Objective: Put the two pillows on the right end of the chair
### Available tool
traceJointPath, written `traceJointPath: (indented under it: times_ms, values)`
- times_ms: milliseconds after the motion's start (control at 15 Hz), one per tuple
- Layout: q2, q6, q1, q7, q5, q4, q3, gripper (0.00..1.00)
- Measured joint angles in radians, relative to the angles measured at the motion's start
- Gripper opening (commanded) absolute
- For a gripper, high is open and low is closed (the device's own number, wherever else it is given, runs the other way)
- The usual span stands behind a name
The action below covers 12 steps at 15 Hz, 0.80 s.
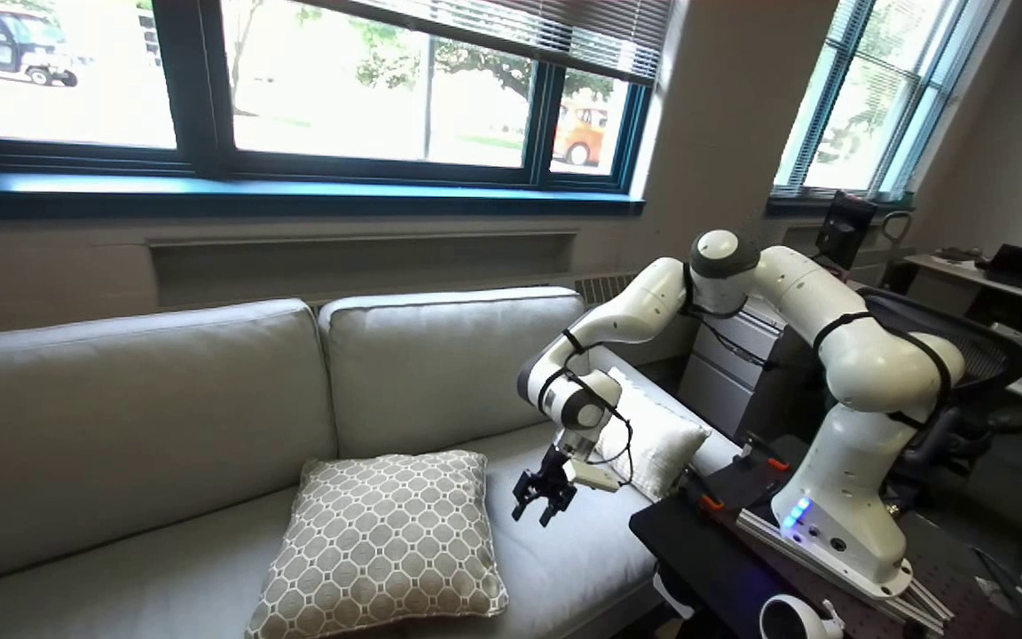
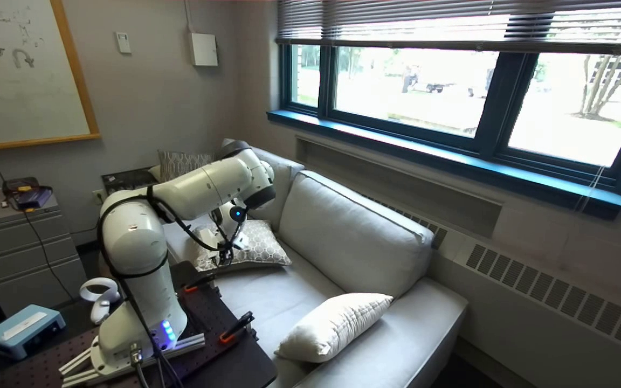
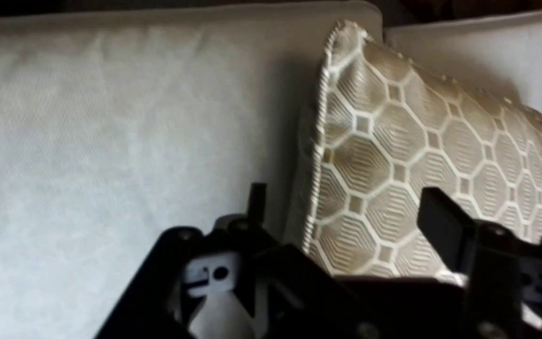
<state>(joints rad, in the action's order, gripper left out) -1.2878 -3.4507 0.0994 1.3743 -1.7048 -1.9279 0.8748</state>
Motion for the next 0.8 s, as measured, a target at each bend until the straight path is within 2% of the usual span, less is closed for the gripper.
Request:
traceJointPath:
  times_ms: [267,400,800]
  values:
    - [-0.179,0.0,0.039,0.189,-0.066,0.061,0.002,1.0]
    - [-0.205,0.033,0.035,0.241,-0.121,0.083,-0.007,1.0]
    - [-0.2,0.095,0.007,0.199,-0.159,0.16,-0.011,1.0]
